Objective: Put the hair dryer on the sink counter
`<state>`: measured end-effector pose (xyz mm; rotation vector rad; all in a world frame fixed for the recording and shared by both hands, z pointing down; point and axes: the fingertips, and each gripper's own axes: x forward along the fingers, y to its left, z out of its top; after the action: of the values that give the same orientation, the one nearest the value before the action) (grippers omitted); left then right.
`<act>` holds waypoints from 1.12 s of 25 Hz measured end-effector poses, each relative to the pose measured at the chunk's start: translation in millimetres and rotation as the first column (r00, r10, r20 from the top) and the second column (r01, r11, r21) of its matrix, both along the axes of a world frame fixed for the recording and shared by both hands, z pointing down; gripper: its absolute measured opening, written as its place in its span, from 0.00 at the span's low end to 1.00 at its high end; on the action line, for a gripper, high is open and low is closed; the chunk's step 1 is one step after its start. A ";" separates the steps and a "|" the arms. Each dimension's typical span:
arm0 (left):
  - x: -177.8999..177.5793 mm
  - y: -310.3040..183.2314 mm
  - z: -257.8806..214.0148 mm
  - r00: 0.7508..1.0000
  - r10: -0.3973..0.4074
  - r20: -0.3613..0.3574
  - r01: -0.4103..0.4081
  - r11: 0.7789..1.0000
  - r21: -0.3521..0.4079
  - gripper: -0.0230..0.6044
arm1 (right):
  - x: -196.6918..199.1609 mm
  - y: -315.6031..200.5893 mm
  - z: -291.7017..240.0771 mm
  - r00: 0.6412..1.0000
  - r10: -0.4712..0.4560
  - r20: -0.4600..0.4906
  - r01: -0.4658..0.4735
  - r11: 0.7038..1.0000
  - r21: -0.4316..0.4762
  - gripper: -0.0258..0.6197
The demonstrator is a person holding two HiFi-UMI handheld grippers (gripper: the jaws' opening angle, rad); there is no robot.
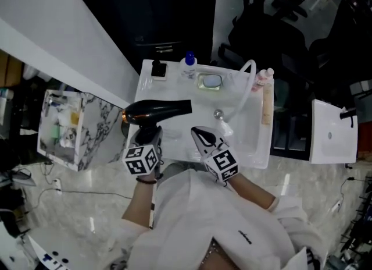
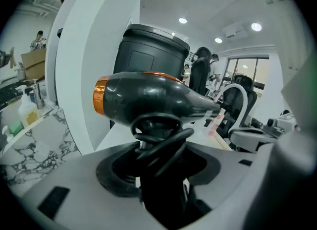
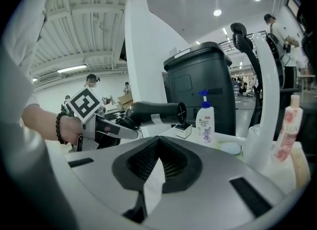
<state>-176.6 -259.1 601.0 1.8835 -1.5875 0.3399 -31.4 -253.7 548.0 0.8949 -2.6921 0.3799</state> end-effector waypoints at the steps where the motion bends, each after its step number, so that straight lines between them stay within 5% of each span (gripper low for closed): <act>1: 0.8 -1.5 4.6 1.000 0.004 0.006 -0.004 1.000 -0.011 0.44 | -0.6 -0.5 2.6 1.000 0.002 -0.002 -0.002 1.000 -0.006 0.07; 14: -3.2 -30.2 60.5 0.994 0.087 0.070 -0.078 0.989 -0.124 0.44 | -39.4 -32.6 50.2 0.996 0.064 -0.068 -0.069 0.996 -0.064 0.07; 28: -9.7 -52.2 128.0 0.978 0.176 0.115 -0.141 0.954 -0.264 0.44 | -61.9 -58.2 96.1 0.987 0.113 -0.114 -0.130 0.979 -0.155 0.07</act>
<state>-186.3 -311.4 729.0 1.8215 -1.4044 0.7229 -93.3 -311.9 644.1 1.0040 -2.4777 0.5539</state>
